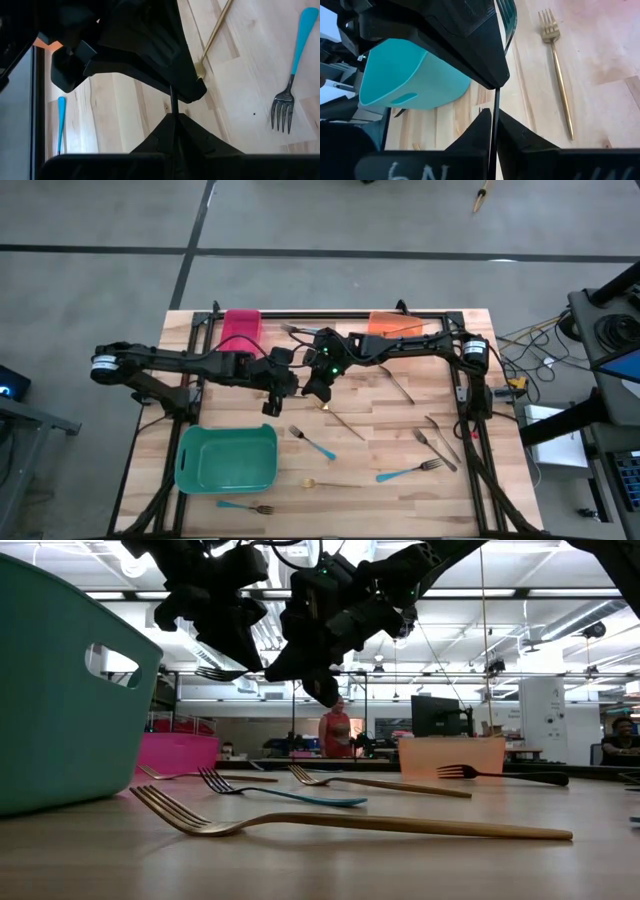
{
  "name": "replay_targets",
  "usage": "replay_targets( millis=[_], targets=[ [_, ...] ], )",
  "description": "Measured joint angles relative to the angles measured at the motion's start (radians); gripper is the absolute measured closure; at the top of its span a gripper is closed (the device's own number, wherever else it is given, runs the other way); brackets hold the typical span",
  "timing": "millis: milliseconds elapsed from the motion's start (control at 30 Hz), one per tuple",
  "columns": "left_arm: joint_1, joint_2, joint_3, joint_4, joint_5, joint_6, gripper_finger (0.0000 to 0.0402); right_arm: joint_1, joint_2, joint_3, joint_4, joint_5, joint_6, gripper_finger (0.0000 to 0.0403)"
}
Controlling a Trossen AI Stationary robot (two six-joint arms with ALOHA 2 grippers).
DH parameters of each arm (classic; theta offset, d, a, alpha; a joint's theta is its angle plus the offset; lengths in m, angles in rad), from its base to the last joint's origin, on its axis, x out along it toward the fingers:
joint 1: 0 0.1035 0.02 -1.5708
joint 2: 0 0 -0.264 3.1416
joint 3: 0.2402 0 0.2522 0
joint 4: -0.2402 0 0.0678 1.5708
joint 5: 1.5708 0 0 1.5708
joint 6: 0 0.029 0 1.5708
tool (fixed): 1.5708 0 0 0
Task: Sort silverware by color (type)
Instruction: Put the black fork into the red bin
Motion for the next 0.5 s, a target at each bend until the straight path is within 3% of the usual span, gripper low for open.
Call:
replay_targets(
  millis=[333,500],
  targets=[
    [0.0,0.0,0.0,0.0,-0.001,0.004,0.04,0.0,0.0,-0.002,0.0,0.004,-0.036,0.0394],
    [0.001,-0.004,0.0,-0.001,-0.006,0.007,0.0376,0.0,-0.004,-0.027,0.006,0.009,-0.053,0.0395]
  ],
)
